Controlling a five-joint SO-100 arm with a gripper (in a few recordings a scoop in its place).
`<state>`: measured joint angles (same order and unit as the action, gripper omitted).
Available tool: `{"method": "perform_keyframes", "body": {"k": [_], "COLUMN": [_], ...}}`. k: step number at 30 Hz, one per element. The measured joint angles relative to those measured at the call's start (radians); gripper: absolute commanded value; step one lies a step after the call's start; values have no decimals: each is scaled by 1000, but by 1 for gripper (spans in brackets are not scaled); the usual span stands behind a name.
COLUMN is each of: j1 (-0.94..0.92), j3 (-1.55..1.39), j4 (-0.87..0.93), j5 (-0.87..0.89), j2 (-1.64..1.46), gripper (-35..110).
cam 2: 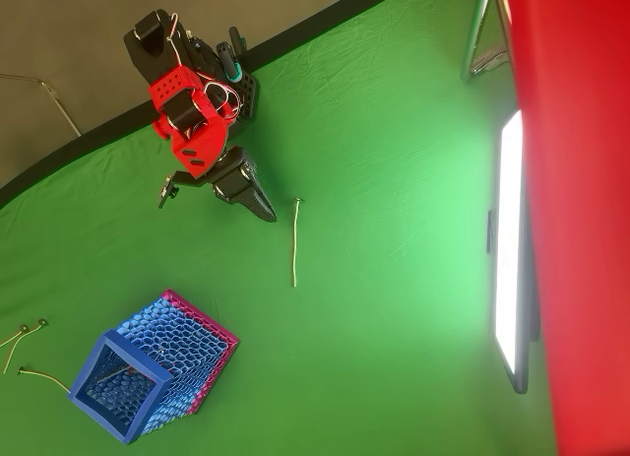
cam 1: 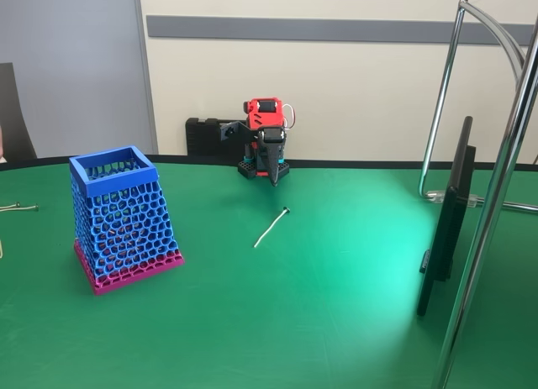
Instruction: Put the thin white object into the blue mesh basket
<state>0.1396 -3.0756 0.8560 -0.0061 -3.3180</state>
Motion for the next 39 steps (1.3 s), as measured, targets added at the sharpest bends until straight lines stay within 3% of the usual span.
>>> {"method": "perform_keyframes", "body": {"k": [39], "j1": [-8], "j3": [0], "j4": [0], "j5": [14], "j2": [0], "gripper": [1]}}
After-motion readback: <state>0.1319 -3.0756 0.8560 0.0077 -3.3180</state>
